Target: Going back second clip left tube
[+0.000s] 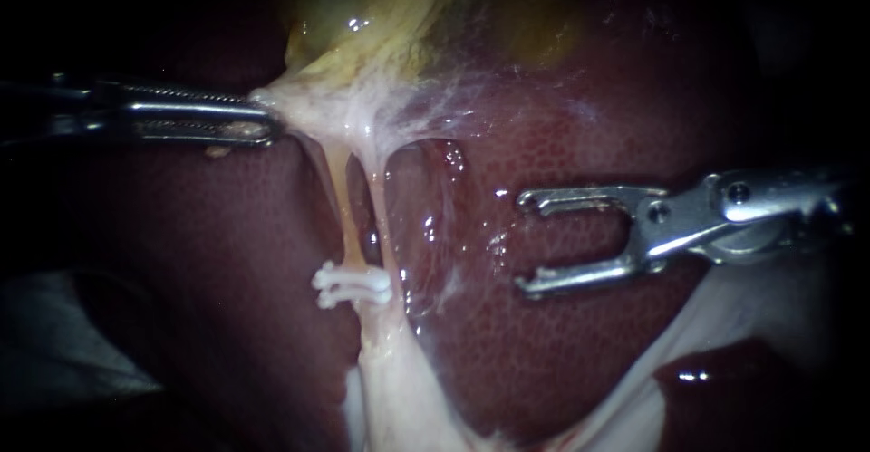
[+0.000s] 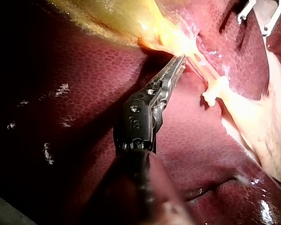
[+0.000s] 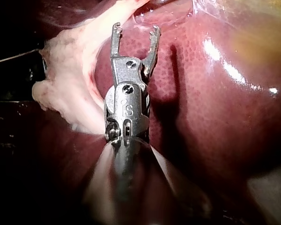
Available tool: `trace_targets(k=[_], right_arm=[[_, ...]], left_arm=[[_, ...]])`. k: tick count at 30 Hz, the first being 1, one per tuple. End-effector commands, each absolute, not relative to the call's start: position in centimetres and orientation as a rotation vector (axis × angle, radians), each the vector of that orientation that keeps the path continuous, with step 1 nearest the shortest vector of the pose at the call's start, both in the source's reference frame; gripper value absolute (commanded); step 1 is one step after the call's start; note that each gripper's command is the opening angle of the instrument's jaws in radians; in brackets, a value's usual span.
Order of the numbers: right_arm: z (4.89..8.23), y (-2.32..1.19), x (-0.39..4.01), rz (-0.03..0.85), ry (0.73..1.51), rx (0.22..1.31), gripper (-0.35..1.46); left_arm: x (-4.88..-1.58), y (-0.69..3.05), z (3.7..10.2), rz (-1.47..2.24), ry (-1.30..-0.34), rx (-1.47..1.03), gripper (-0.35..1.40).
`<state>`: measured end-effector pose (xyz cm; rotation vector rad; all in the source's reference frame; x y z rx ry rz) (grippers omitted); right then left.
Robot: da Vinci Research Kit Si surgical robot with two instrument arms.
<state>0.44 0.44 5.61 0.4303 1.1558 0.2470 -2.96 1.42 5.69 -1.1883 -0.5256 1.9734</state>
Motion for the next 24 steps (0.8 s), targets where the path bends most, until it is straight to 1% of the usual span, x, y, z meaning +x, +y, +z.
trace_targets(k=[1,4,16,24], right_arm=[[5.61,0.44,0.43,0.246,1.156,0.430,0.50],[5.61,0.44,0.43,0.246,1.156,0.430,0.50],[5.61,0.43,0.38,0.242,1.154,0.432,0.50],[5.60,0.42,0.35,0.239,1.152,0.434,0.50]], left_arm=[[-2.97,1.41,5.71,1.974,-0.521,-1.187,-0.35],[-3.03,1.37,5.80,1.975,-0.509,-1.186,-0.35],[-3.39,1.26,6.30,2.002,-0.525,-1.184,-0.35],[-3.50,1.20,6.42,2.010,-0.536,-1.176,-0.35]])
